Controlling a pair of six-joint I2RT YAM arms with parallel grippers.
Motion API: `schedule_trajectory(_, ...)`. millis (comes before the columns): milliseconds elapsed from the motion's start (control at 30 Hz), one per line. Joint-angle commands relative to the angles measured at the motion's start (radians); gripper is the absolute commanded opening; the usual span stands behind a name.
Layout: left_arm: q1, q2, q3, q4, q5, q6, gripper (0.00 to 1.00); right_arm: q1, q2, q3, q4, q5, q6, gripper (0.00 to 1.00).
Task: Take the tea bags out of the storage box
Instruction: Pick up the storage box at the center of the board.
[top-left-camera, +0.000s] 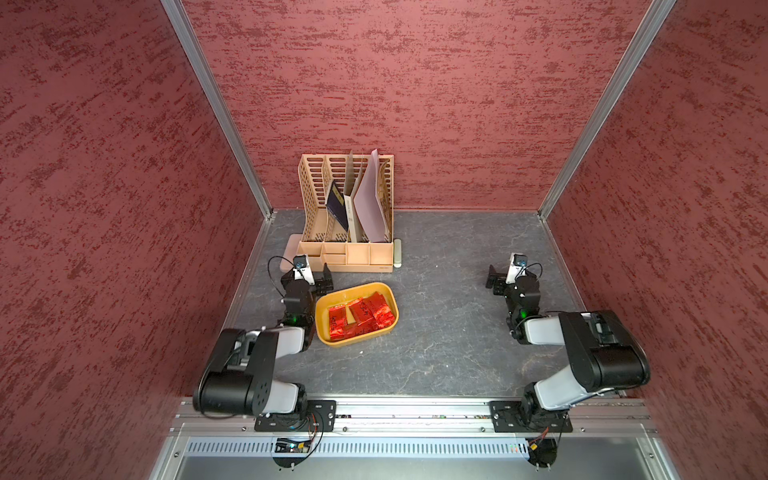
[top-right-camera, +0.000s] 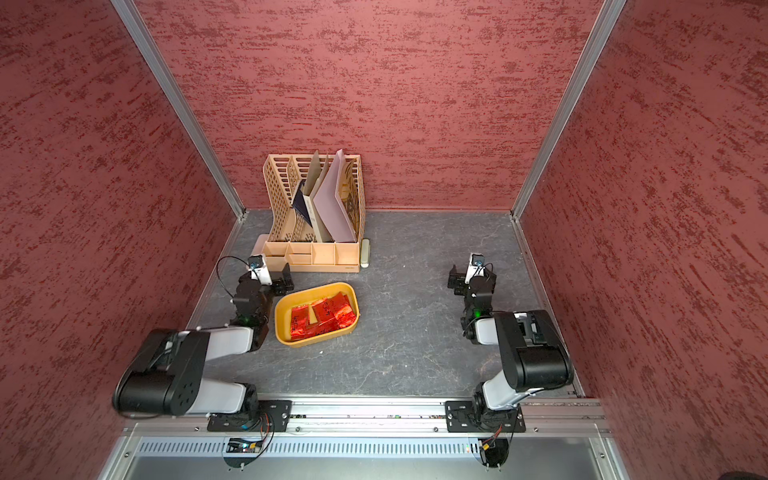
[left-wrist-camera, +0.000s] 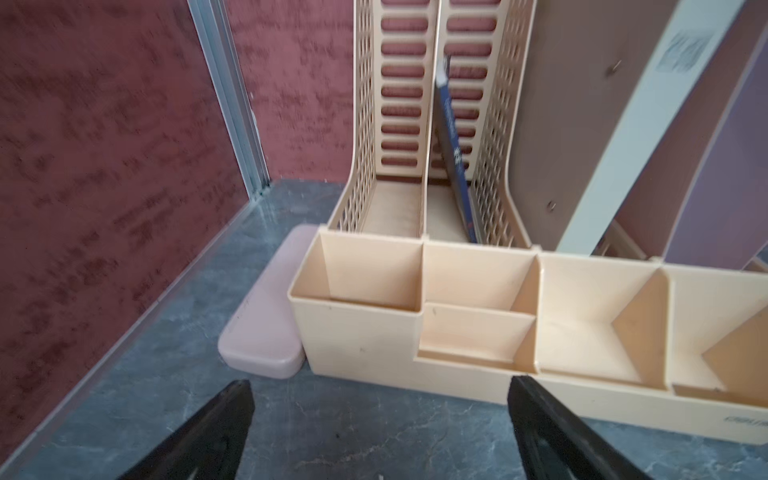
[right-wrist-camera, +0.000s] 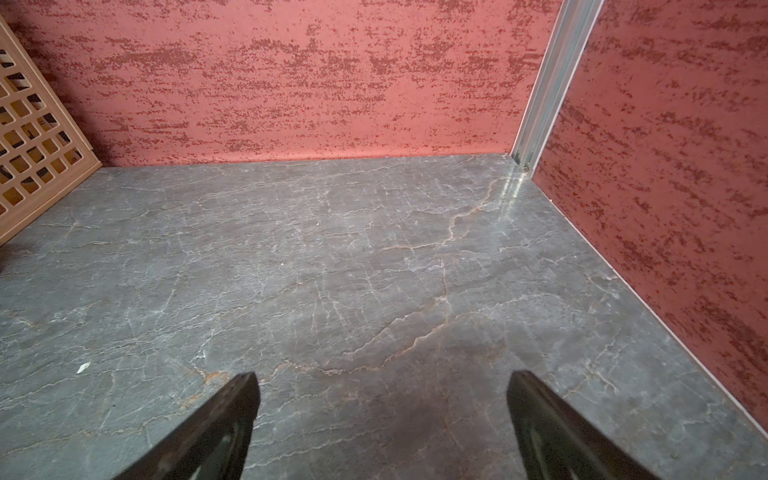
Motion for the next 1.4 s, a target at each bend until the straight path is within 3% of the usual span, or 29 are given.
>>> schedule_trajectory(0, -0.074, -0.200, 0.003, -0.082, -0.159, 0.017, 1.00, -0.010, -0.057, -0.024, 0.013, 0.017, 0.022, 0.98)
schedule_trajectory(67, -0.074, -0.337, 0.024, -0.258, -0.122, -0.077, 1.00, -0.007, -0.065, -0.058, 0.084, 0.007, 0.009, 0.99)
schedule_trajectory(100, -0.067, -0.406, 0.055, -0.433, -0.127, -0.193, 1.00, 0.005, -0.107, -0.067, 0.069, 0.035, -0.002, 0.98)
schedule_trajectory(133, -0.048, -0.462, 0.095, -0.610, -0.110, -0.303, 1.00, 0.018, -0.196, -0.058, -0.004, 0.072, -0.005, 0.98)
schedule_trajectory(200, 0.013, -0.514, 0.146, -0.808, -0.004, -0.399, 1.00, 0.019, -0.368, -0.009, -0.199, 0.118, 0.053, 0.98)
schedule_trajectory(267, 0.056, -0.528, 0.186, -0.932, 0.078, -0.509, 1.00, 0.018, -0.490, 0.037, -0.336, 0.250, 0.295, 0.98)
schedule_trajectory(333, 0.097, -0.532, 0.231, -1.045, 0.215, -0.580, 1.00, 0.006, -0.584, 0.086, -0.578, 0.357, 0.678, 0.98)
schedule_trajectory(467, 0.136, -0.509, 0.351, -1.346, 0.377, -0.692, 1.00, -0.019, -0.655, 0.173, -0.725, 0.062, 0.624, 0.98)
schedule_trajectory(567, 0.114, -0.472, 0.429, -1.535, 0.460, -0.675, 1.00, -0.018, -0.638, 0.277, -0.913, -0.104, 0.636, 0.99)
schedule_trajectory(700, 0.065, -0.431, 0.528, -1.798, 0.343, -0.674, 1.00, 0.012, -0.531, 0.408, -1.118, -0.318, 0.625, 0.98)
schedule_trajectory(800, 0.027, -0.439, 0.524, -1.870, 0.307, -0.721, 1.00, 0.064, -0.461, 0.464, -1.199, -0.407, 0.590, 0.98)
schedule_trajectory(933, -0.059, -0.389, 0.513, -1.893, 0.230, -0.768, 0.97, 0.147, -0.402, 0.519, -1.283, -0.389, 0.539, 0.98)
schedule_trajectory(1067, -0.077, -0.284, 0.497, -1.881, 0.196, -0.776, 0.94, 0.202, -0.364, 0.533, -1.281, -0.383, 0.529, 0.98)
schedule_trajectory(1300, -0.082, -0.113, 0.462, -1.720, 0.208, -0.750, 0.70, 0.245, -0.318, 0.532, -1.265, -0.391, 0.515, 0.99)
schedule_trajectory(1367, -0.081, -0.058, 0.475, -1.700, 0.196, -0.731, 0.59, 0.251, -0.318, 0.524, -1.255, -0.386, 0.513, 0.98)
